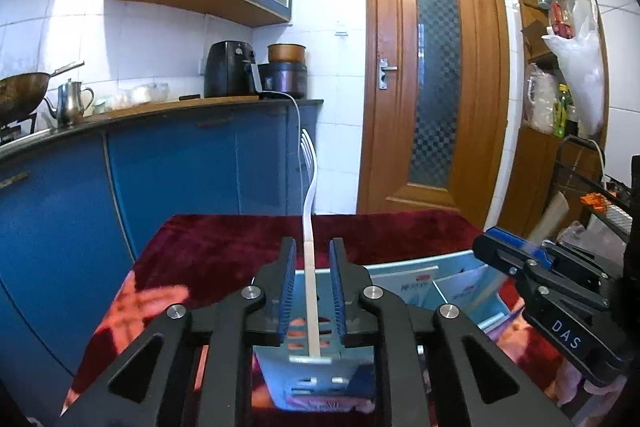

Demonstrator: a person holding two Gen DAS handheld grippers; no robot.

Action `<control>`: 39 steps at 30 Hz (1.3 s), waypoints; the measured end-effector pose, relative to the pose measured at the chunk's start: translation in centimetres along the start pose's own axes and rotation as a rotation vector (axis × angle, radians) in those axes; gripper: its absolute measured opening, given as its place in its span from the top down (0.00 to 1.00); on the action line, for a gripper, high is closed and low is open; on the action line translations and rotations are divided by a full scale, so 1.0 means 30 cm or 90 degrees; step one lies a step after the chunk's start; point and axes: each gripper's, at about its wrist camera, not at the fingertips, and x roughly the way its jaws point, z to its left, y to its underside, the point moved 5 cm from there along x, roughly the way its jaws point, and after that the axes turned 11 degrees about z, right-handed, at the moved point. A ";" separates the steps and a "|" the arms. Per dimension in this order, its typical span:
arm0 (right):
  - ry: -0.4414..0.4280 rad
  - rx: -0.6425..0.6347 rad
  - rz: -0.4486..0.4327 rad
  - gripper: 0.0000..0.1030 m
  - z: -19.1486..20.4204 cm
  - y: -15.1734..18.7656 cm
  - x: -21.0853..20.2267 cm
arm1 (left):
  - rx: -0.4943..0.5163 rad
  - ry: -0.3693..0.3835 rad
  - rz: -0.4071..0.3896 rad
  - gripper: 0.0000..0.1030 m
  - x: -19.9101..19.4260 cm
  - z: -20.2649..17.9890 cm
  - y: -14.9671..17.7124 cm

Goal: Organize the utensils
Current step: 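Open the right tool to drop the chopstick into the holder while the left holds the fork, then lower the fork into the blue holder and open the left tool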

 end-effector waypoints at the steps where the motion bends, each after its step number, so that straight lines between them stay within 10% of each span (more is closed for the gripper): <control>1: -0.001 0.002 -0.002 0.71 0.003 0.001 -0.007 | -0.002 0.002 0.001 0.80 -0.009 0.001 0.004; 25: -0.013 0.072 0.008 0.60 -0.016 0.016 -0.204 | -0.004 -0.008 0.112 0.66 0.143 -0.010 -0.210; 28: -0.020 0.083 0.006 0.60 -0.024 0.021 -0.206 | -0.035 0.021 0.131 0.94 0.169 0.006 -0.223; 39: -0.027 0.094 0.005 0.59 -0.025 0.046 -0.207 | -0.068 -0.029 -0.005 0.97 0.021 0.055 -0.199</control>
